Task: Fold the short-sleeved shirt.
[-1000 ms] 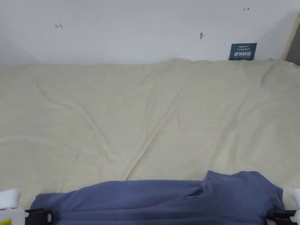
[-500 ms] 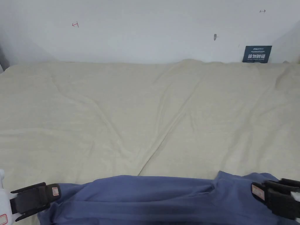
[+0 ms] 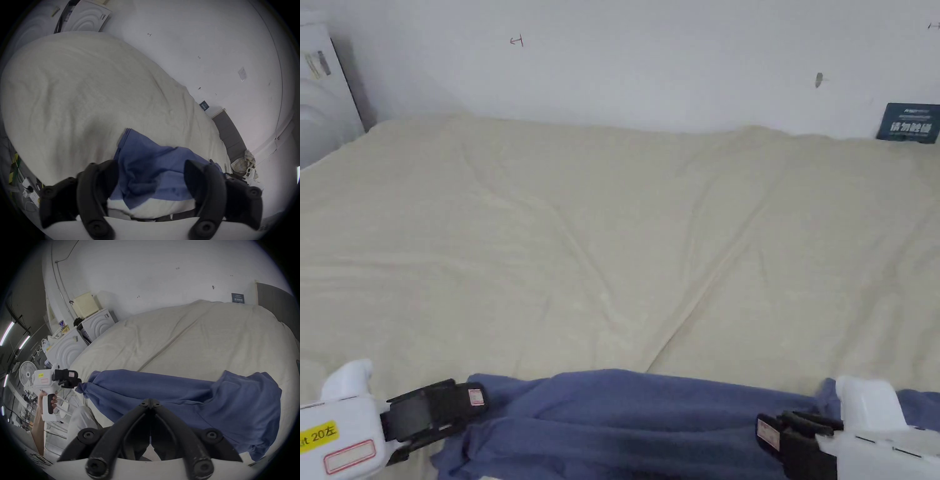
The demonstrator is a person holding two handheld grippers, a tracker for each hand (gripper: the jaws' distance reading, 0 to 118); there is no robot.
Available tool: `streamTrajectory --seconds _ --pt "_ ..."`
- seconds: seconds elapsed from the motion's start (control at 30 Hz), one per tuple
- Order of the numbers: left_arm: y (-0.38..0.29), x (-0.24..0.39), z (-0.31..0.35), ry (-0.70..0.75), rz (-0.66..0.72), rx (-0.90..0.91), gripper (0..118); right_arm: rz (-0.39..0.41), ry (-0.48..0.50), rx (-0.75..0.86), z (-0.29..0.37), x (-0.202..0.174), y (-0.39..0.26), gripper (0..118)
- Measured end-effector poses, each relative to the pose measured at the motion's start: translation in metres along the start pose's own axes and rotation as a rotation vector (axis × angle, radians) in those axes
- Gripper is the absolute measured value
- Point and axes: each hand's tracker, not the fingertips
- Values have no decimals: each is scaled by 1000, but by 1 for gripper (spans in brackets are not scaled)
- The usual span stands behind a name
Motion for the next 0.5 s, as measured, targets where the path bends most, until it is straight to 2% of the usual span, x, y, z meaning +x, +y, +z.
streamTrajectory --seconds 0.1,0.23,0.37,0.4,0.43,0.47,0.5 --pt "6 -9 -16 72 16 -49 93 9 1 -13 -2 -6 2 0" --pt "5 -18 -40 4 46 -130 95 15 -5 -49 -9 -4 2 0" --pt "6 -14 -44 16 21 -117 93 30 -22 -77 -14 -3 1 0" --pt "8 -11 -43 34 23 -111 83 26 -23 -82 -15 -3 0 0" --pt "9 -9 -42 112 -24 -88 42 24 -22 -88 -15 -2 0 0" --pt "8 -12 -48 131 -22 -99 5 24 -24 -94 -17 -2 -1 0" --pt "7 -18 -55 69 29 -145 5 20 -34 -102 -19 -1 -1 0"
